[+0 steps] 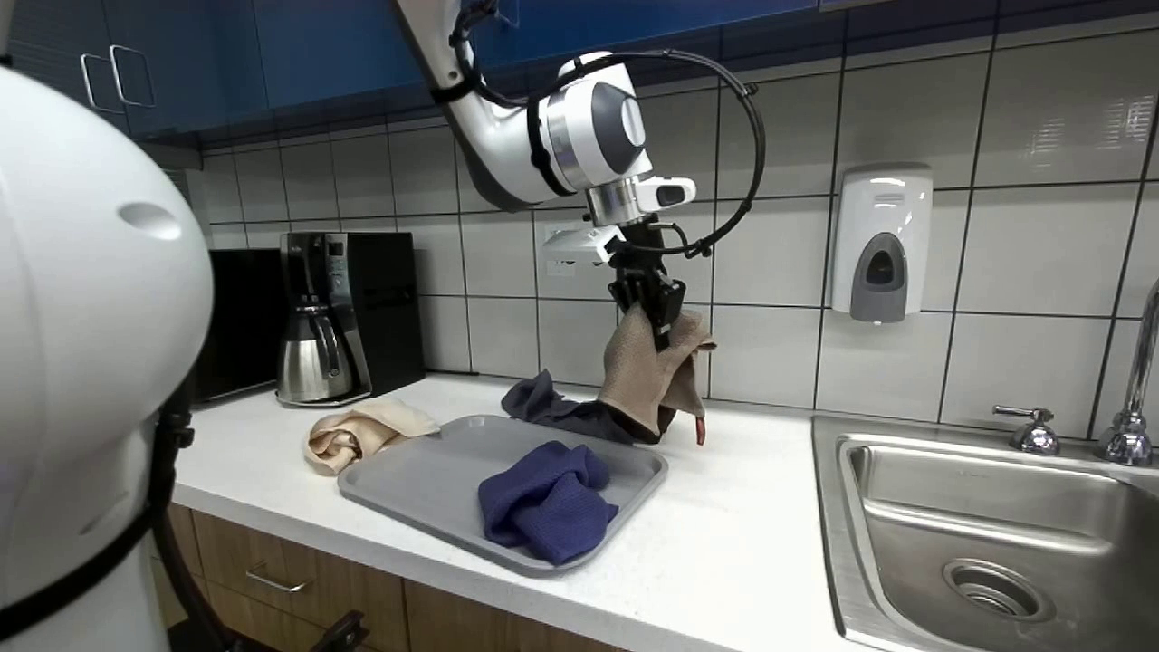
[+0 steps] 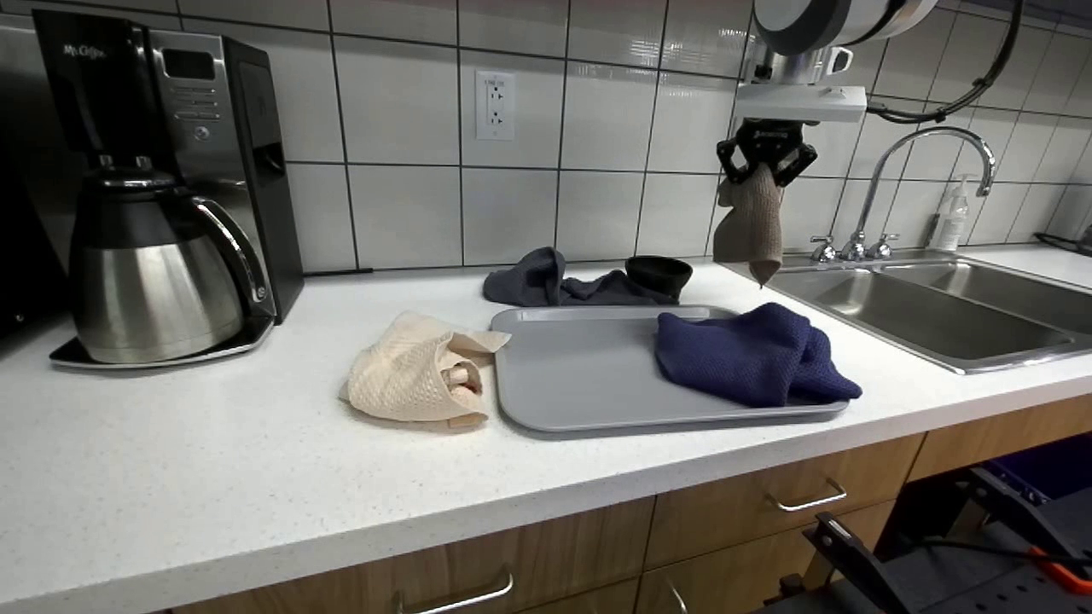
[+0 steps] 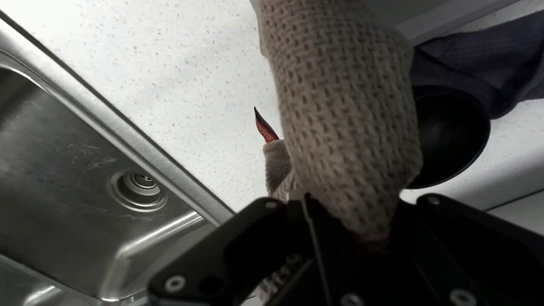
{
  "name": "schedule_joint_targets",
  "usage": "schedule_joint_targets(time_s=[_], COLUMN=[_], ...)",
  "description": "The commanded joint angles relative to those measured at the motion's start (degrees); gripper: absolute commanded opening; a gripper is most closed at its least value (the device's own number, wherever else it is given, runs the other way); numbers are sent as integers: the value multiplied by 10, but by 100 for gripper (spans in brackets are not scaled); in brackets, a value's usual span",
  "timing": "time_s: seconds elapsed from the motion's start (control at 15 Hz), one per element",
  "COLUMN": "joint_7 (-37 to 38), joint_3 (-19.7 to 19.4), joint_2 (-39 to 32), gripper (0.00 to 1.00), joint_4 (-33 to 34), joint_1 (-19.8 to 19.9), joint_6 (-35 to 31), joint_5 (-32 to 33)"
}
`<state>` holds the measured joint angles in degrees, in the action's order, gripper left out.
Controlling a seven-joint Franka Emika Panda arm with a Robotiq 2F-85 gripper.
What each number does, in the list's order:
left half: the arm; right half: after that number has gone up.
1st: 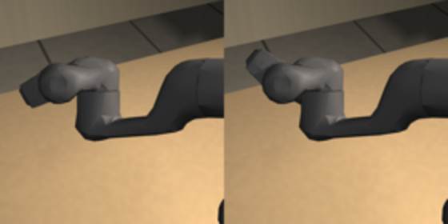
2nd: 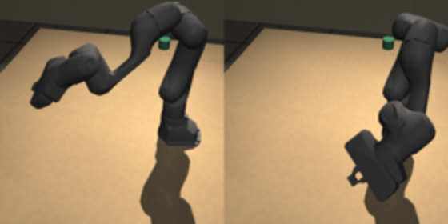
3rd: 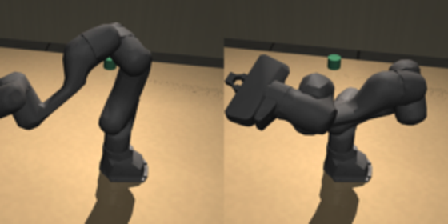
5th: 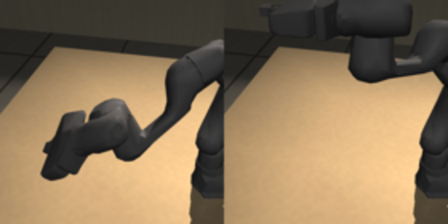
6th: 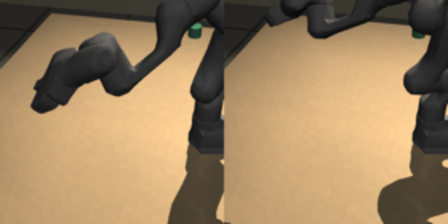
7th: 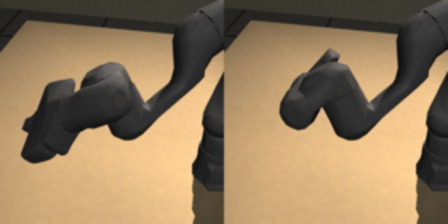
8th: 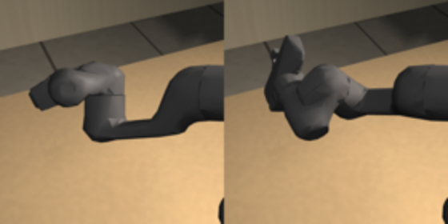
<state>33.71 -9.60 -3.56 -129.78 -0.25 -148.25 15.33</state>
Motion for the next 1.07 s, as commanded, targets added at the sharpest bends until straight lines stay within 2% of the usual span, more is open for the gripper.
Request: schedule_joint_targets(time_s=[0.0, 0.6, 1.0], joint_7=[-10, -12, 0], joint_3=[26, 73, 81], joint_2=[44, 39, 14], gripper=[3, 3, 3], joint_4=[-35, -64, -63], joint_1=[3, -3, -6], joint_6=[13, 21, 29], joint_5=[15, 3, 13])
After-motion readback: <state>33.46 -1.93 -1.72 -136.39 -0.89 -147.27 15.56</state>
